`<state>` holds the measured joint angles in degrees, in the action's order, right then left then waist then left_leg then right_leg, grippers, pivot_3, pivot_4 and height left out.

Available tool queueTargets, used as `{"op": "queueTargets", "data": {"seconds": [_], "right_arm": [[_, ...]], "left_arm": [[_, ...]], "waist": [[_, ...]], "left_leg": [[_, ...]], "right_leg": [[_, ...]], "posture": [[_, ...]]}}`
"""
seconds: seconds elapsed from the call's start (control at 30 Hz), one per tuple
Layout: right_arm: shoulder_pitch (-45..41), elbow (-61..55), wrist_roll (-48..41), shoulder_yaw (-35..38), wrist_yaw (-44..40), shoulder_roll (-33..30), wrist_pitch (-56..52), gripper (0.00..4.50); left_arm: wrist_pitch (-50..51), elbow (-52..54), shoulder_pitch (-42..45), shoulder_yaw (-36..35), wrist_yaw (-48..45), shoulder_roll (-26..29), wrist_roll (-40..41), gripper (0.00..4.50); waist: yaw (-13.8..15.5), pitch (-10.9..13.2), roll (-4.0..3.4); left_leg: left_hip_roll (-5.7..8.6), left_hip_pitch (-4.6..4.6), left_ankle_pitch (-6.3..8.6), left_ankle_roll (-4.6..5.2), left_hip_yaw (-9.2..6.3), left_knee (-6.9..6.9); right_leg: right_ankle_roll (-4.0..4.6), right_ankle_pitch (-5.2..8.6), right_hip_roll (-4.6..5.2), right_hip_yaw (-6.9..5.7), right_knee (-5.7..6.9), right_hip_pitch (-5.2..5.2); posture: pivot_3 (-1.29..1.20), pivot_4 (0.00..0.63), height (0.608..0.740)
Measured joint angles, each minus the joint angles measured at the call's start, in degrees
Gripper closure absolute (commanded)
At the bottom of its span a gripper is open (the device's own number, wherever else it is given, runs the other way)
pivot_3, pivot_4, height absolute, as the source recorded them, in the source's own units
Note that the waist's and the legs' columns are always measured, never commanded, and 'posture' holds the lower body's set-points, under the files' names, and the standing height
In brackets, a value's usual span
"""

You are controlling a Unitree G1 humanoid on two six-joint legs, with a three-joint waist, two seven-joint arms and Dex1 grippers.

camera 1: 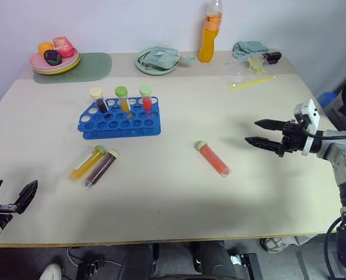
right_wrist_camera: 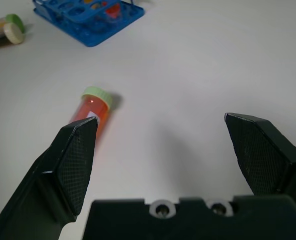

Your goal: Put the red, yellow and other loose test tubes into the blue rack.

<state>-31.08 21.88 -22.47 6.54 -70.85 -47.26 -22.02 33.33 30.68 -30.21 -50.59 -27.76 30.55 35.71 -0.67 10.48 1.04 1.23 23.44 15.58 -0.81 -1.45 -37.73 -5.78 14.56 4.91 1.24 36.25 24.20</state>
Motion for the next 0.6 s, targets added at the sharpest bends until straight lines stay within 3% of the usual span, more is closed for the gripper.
{"op": "queueTargets", "data": {"seconds": [0.43,0.6], "right_arm": [[-1.45,-4.72,0.92,-0.65,4.91,3.54,-3.01,0.0],[-0.5,-16.85,0.98,-1.94,12.64,4.32,-12.39,0.0]], "left_arm": [[0.0,1.47,1.87,0.49,1.73,-0.14,1.21,0.18],[-0.48,3.33,7.22,9.67,1.58,1.49,-0.37,0.18]], "waist": [[0.01,0.0,0.0],[0.37,-0.02,-0.08]], "left_leg": [[0.0,0.0,0.0,0.0,-0.01,-0.01],[0.06,0.0,0.0,0.0,-0.01,-0.05]], "right_leg": [[-0.02,-0.01,-0.04,-0.01,0.0,0.0],[-0.01,-0.01,-0.01,-0.01,0.03,-0.03]], "posture": [[0.0,0.15,0.729],[0.0,0.15,0.729]]}}
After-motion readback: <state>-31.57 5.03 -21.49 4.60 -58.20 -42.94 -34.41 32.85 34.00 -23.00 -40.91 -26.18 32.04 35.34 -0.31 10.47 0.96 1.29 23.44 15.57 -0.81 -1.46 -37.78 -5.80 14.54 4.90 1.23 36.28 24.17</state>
